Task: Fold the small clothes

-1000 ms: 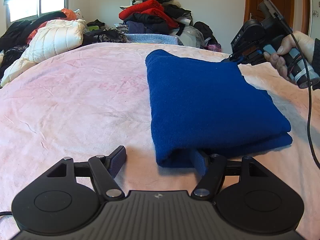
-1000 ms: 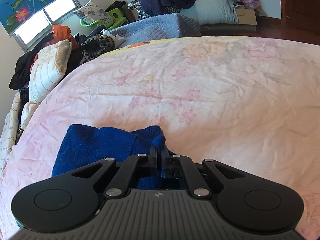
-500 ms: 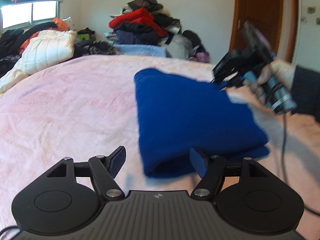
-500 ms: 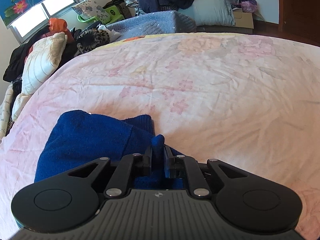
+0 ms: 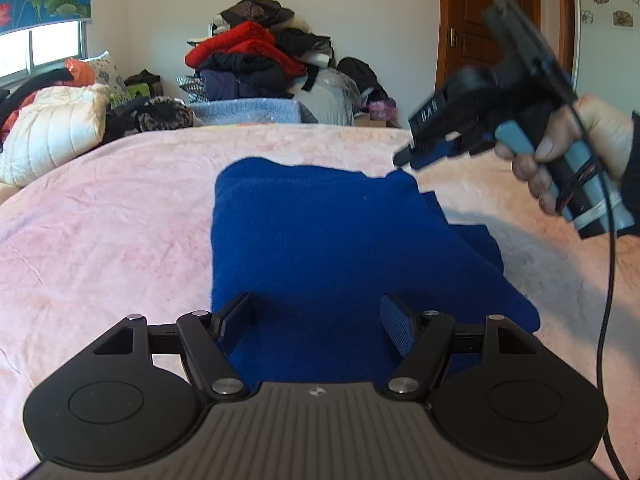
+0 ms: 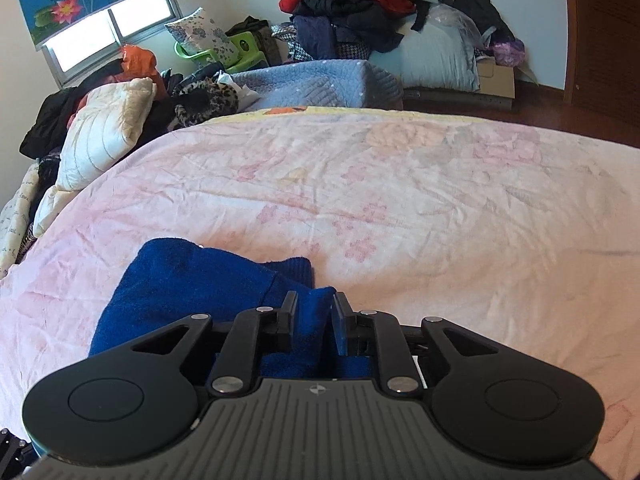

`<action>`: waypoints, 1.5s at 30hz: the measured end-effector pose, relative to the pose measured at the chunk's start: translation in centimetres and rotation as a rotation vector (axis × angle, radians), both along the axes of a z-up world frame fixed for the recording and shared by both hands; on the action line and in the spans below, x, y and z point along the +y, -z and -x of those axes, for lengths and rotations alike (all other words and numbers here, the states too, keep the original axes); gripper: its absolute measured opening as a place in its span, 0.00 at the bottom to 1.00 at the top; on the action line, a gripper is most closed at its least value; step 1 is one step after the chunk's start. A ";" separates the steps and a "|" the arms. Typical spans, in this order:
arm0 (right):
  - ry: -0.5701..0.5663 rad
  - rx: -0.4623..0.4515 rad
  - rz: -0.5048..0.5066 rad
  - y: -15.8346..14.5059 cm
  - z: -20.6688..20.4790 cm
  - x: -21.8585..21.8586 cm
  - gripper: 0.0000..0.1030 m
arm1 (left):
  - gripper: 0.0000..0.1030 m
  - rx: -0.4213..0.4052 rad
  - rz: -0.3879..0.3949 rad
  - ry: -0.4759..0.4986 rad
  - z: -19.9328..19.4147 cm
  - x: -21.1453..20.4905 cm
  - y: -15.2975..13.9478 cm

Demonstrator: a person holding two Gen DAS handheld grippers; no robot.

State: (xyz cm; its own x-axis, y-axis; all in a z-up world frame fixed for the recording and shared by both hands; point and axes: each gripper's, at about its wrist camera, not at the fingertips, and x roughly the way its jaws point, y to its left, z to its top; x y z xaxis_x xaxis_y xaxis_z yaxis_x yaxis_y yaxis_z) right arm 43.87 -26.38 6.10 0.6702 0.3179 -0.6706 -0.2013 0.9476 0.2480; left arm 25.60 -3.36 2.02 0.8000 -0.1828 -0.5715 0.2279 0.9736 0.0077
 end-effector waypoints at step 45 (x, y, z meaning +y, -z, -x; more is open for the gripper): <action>-0.019 0.253 -0.600 7.5 -0.2 -5.4 0.64 | 0.73 0.629 0.940 0.114 -3.4 13.2 4.7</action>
State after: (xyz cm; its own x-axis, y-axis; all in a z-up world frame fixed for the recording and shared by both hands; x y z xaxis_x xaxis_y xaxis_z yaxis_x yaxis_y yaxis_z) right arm 44.11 -31.76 -1.35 0.5054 0.6965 -0.5093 -0.0819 0.6264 0.7752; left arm 29.03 9.83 -2.72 0.3712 -0.8044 -0.4638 0.0208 0.5066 -0.8619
